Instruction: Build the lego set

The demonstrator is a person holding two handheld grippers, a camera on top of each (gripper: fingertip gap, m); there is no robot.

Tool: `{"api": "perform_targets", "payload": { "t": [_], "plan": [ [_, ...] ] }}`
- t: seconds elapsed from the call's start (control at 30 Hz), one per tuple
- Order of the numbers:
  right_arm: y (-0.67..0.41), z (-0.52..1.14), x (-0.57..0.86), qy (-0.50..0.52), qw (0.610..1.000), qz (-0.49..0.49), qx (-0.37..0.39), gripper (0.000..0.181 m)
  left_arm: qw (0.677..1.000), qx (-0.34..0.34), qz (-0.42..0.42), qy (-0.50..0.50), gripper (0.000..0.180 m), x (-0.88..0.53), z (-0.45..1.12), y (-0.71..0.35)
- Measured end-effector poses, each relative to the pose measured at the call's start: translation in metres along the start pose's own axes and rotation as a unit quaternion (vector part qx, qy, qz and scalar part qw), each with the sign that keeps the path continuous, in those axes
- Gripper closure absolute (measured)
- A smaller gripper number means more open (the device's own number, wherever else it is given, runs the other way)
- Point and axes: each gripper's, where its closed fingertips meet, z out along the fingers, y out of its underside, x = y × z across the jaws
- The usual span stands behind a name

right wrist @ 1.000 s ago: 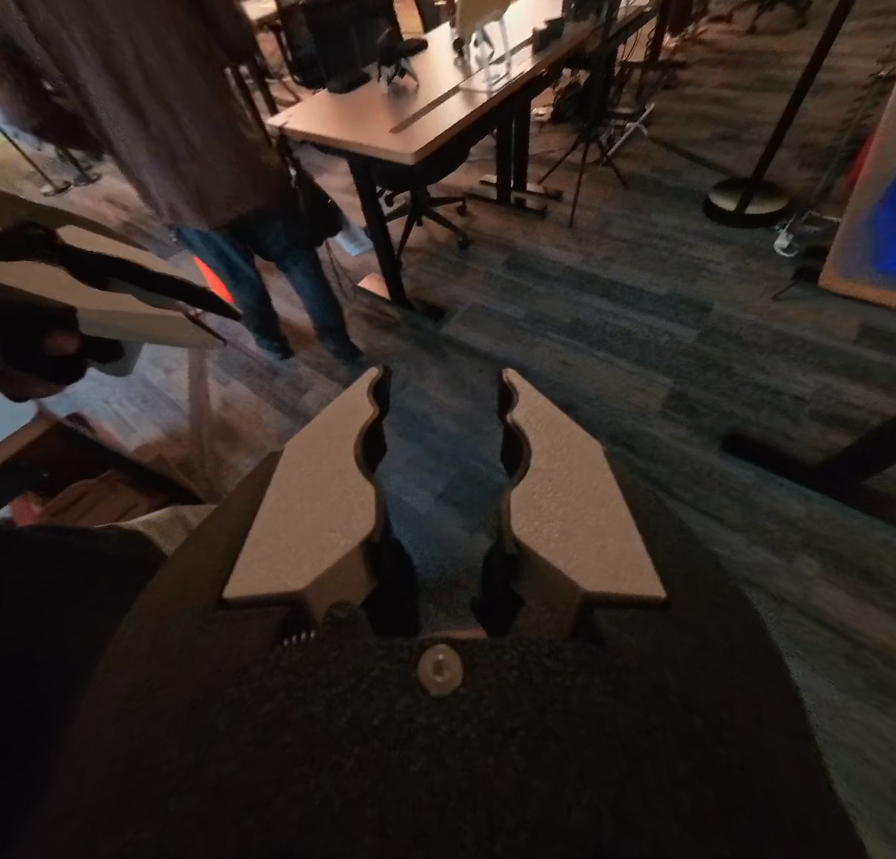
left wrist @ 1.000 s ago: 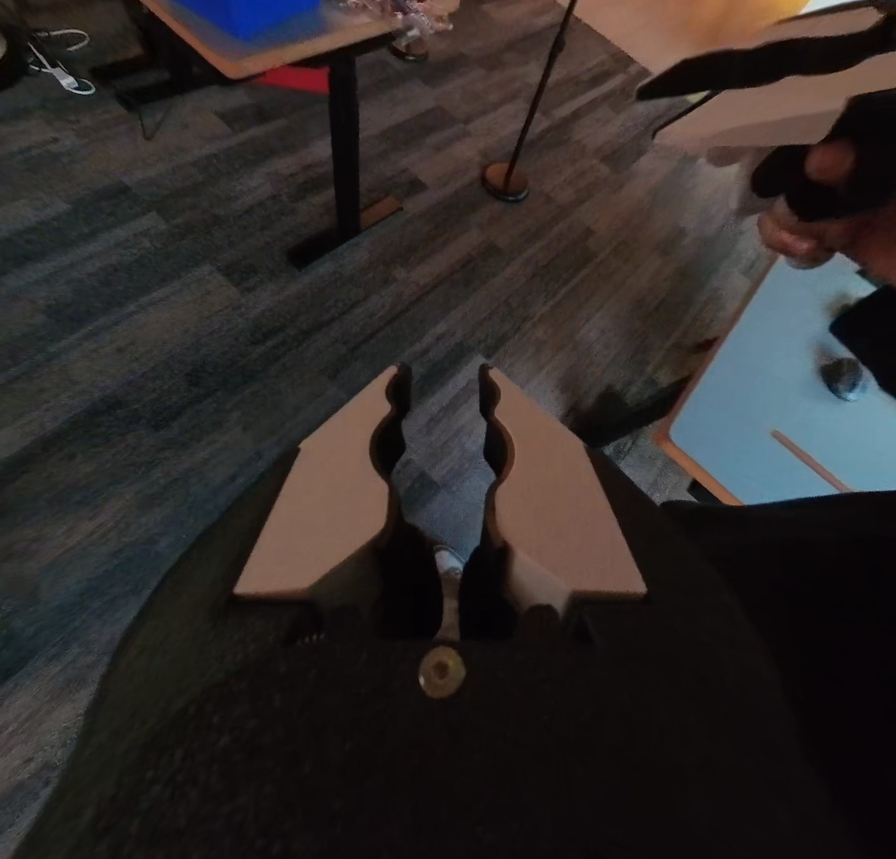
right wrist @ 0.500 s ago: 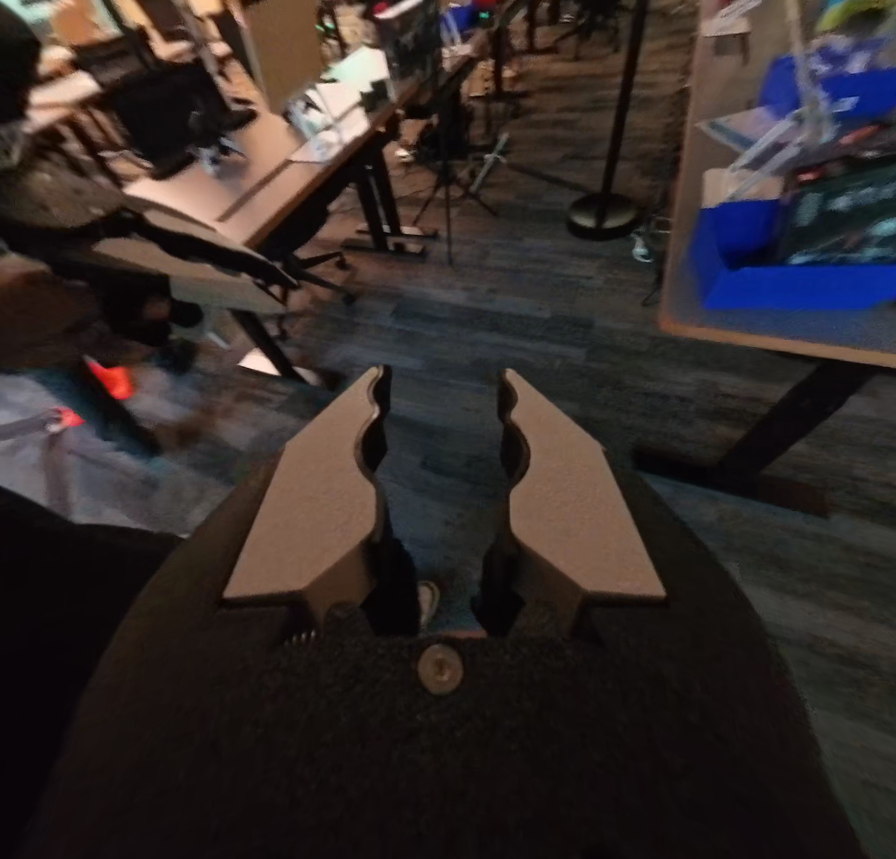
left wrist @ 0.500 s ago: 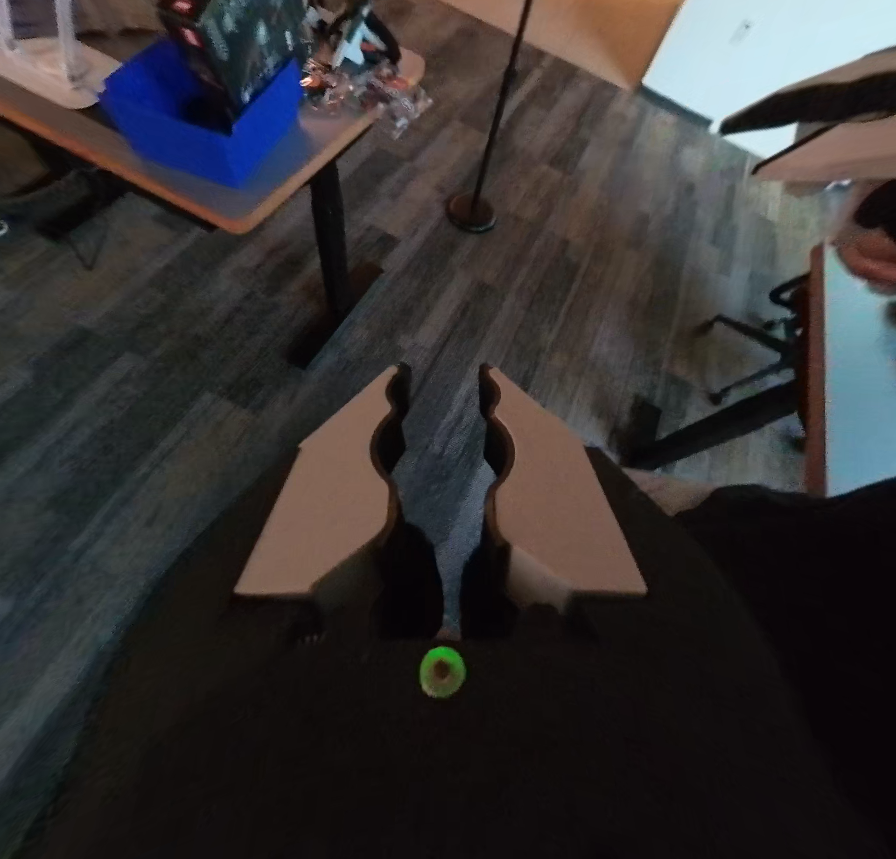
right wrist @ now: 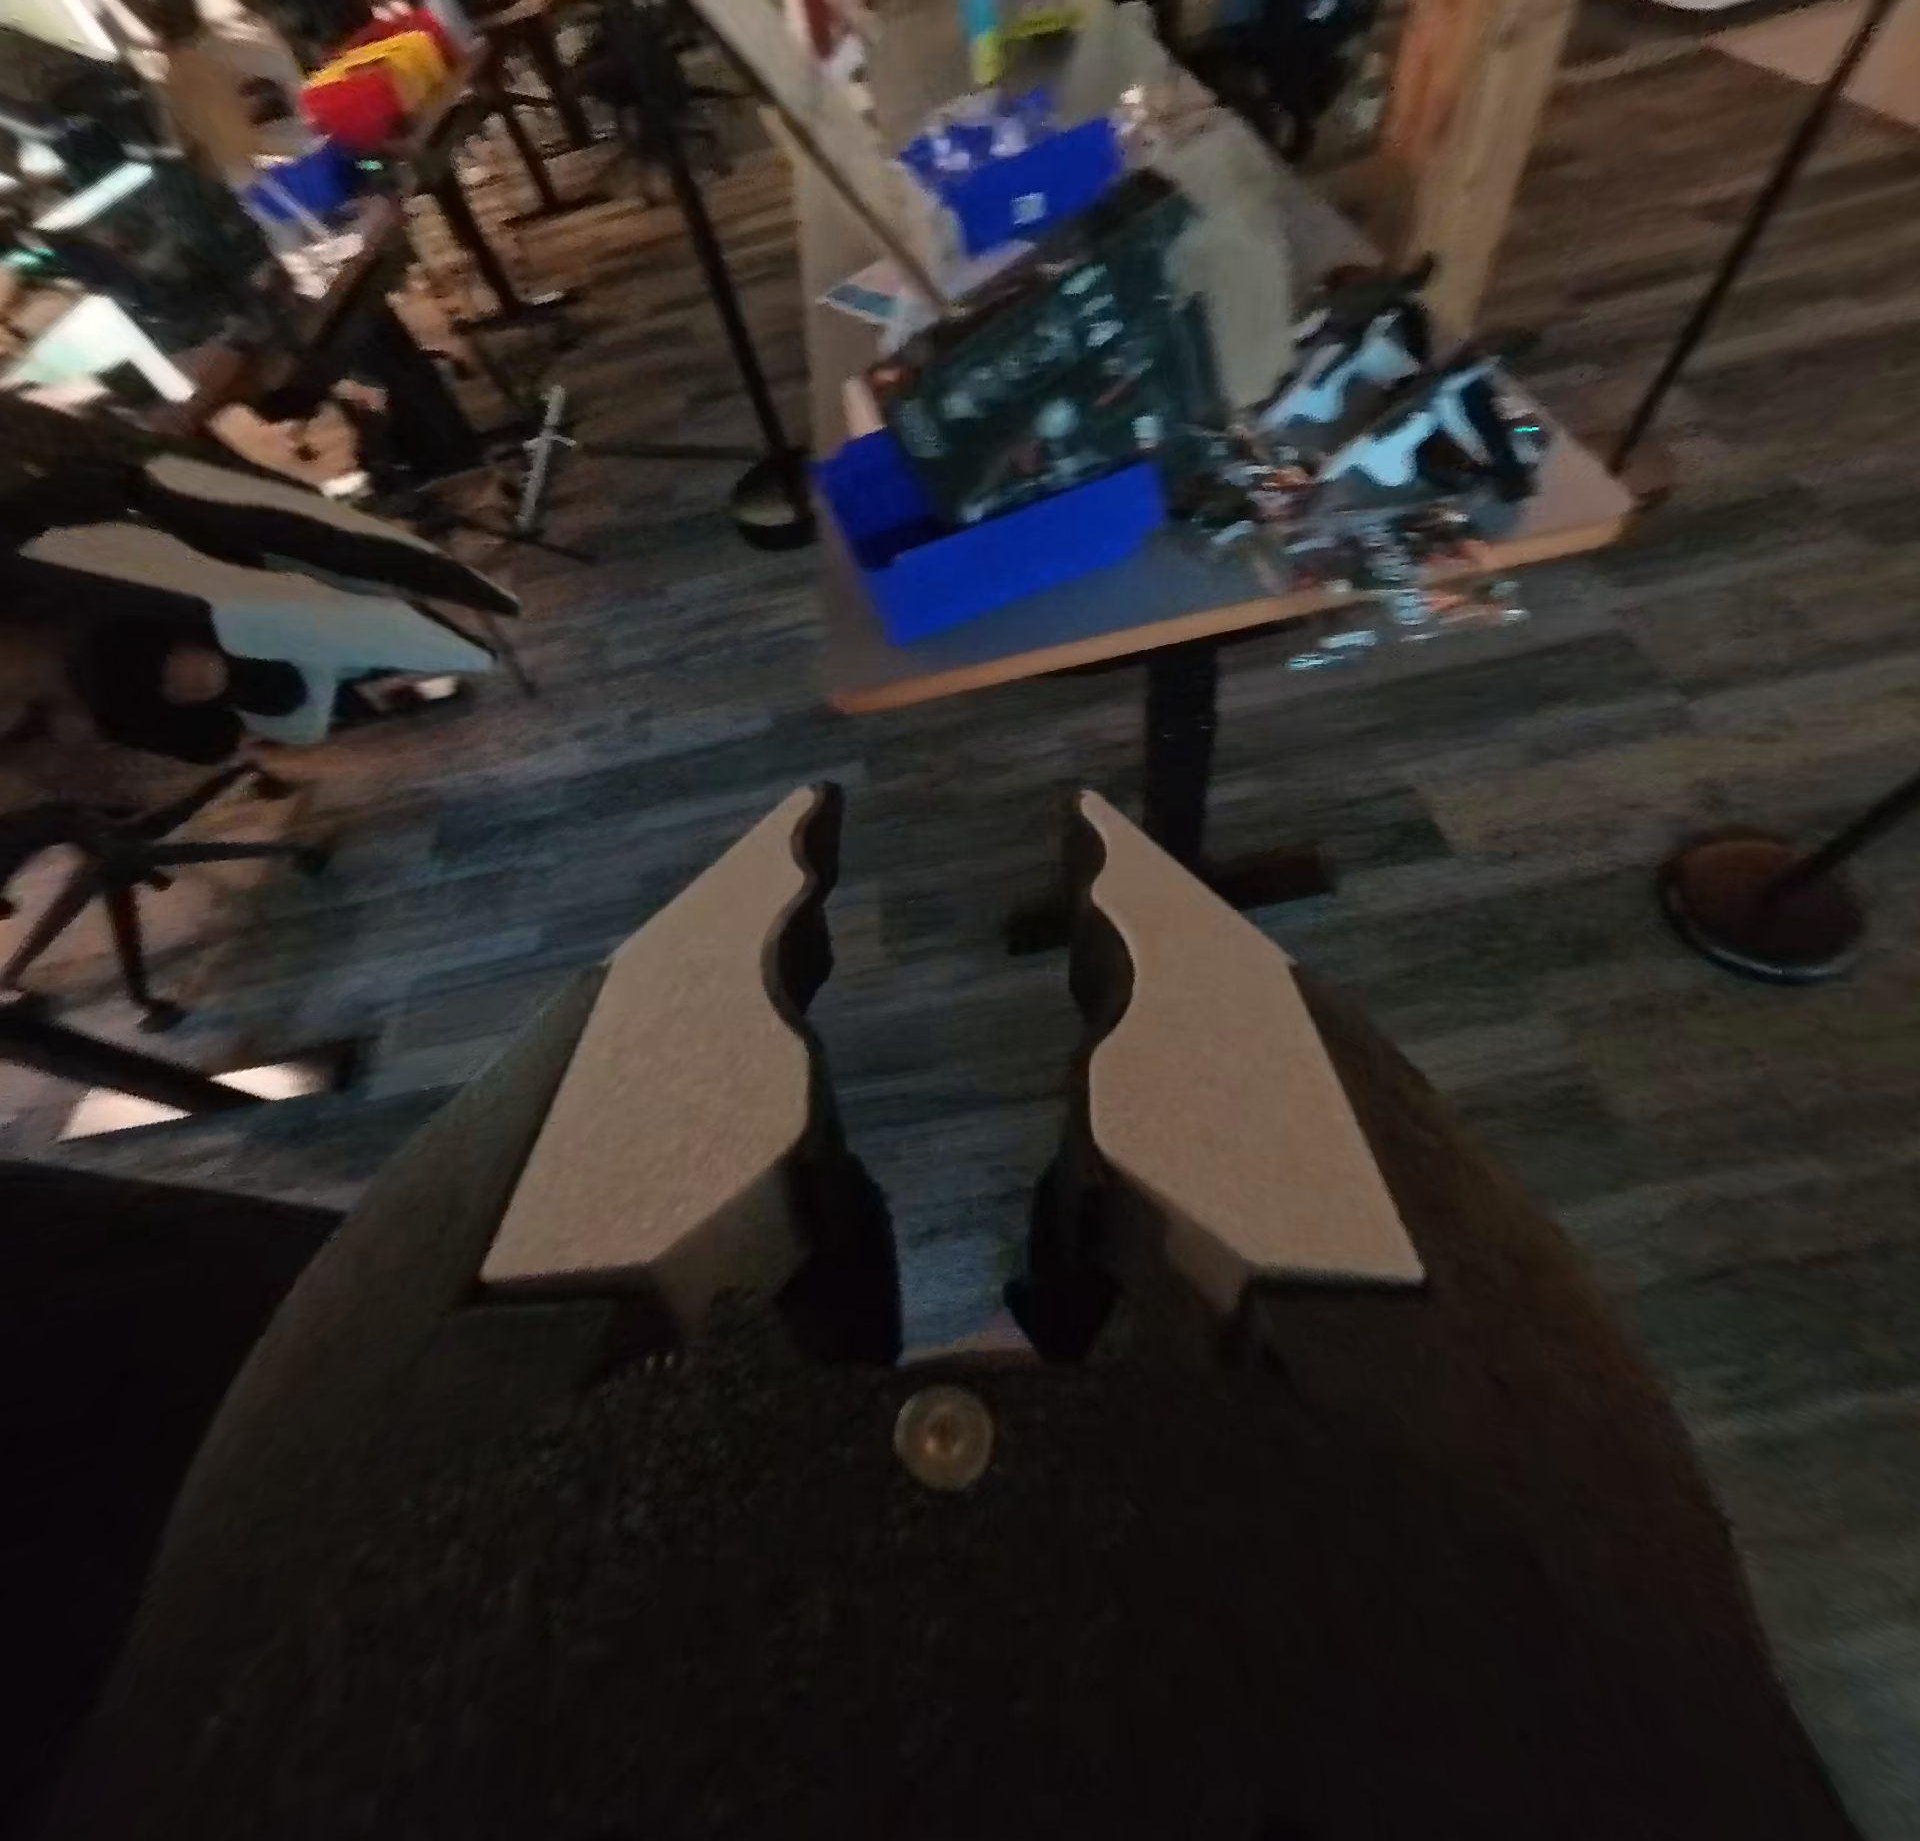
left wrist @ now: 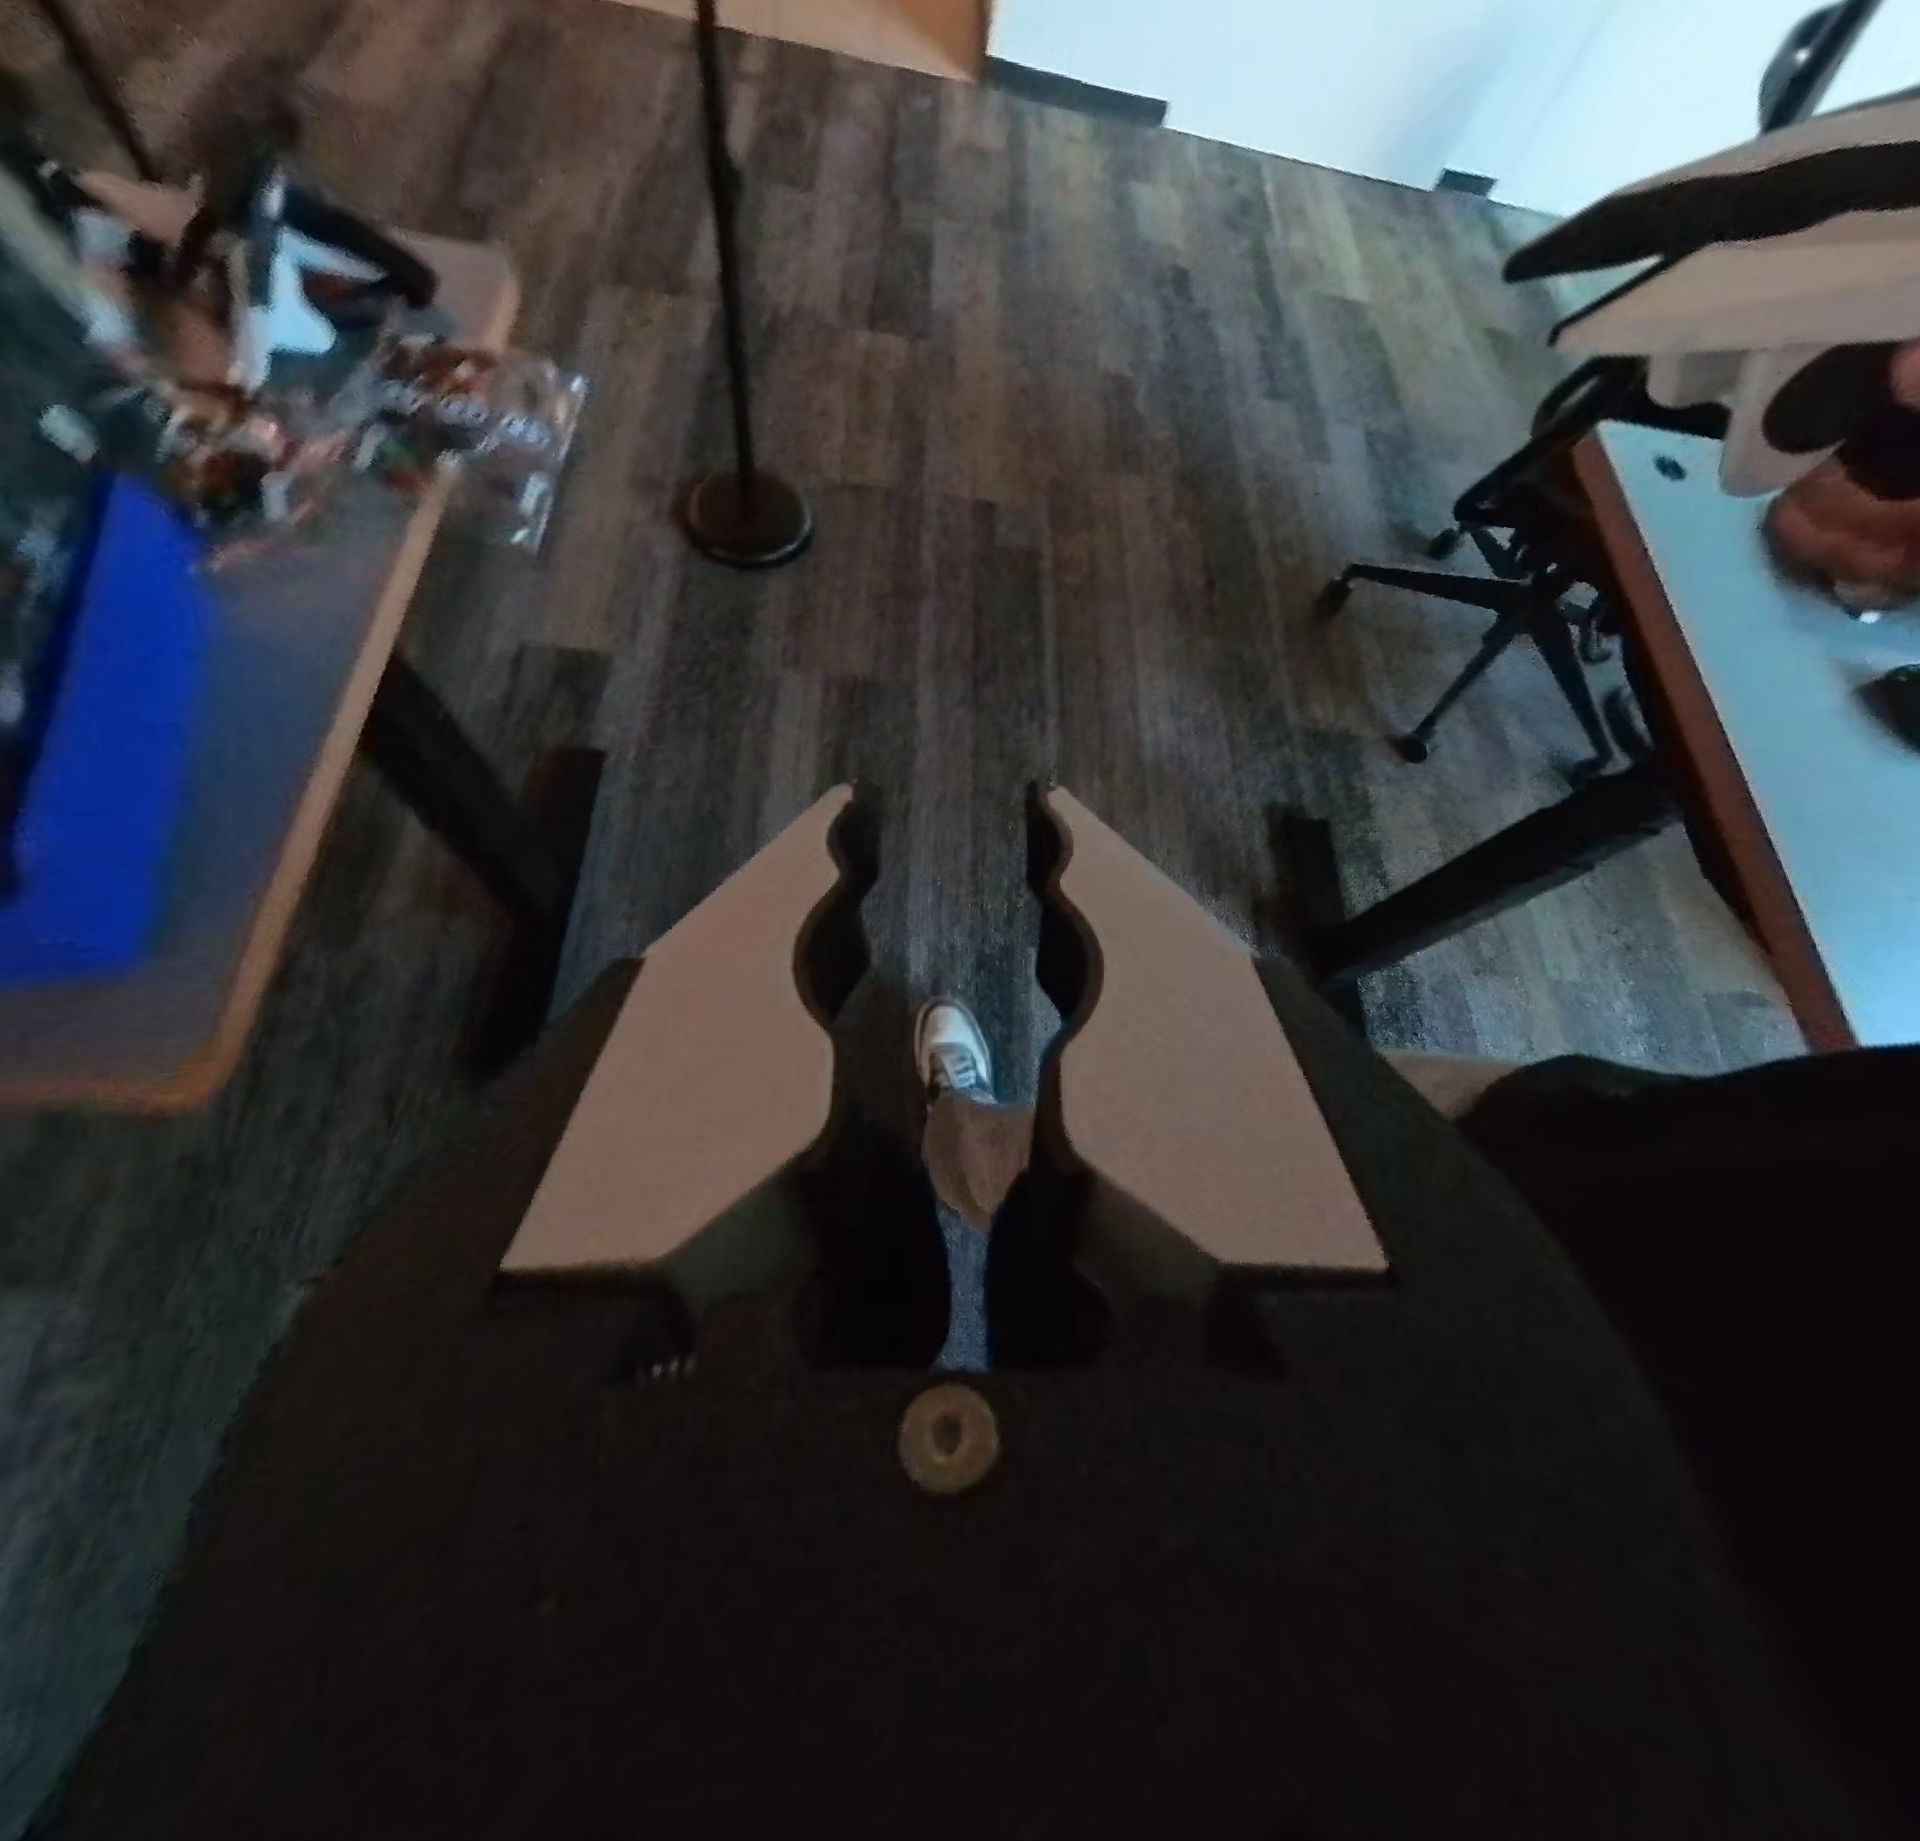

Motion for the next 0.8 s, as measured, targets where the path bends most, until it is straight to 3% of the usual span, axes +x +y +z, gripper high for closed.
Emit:
{"api": "perform_targets", "payload": {
  "t": [0.37, 0.5, 0.7, 0.8],
  "plan": [
    [-0.038, -0.016, 0.292, 0.142, 0.989, 0.016, -0.032, 0.139, 0.99, -0.042, 0.09, 0.104, 0.154, -0.009, 0.282, -0.209],
    [-0.071, -0.022, 0.385, 0.19, 0.981, 0.028, 0.012, 0.141, 0.98, -0.055, 0.122, 0.15, 0.154, 0.002, 0.382, -0.265],
    [-0.111, 0.019, 0.538, 0.213, 0.975, 0.045, 0.041, 0.141, 0.962, -0.048, 0.149, 0.224, 0.155, 0.023, 0.55, -0.352],
    [-0.137, 0.047, 0.608, 0.167, 0.984, 0.032, 0.048, 0.138, 0.952, -0.034, 0.162, 0.256, 0.155, 0.033, 0.628, -0.402]
  ]
}}
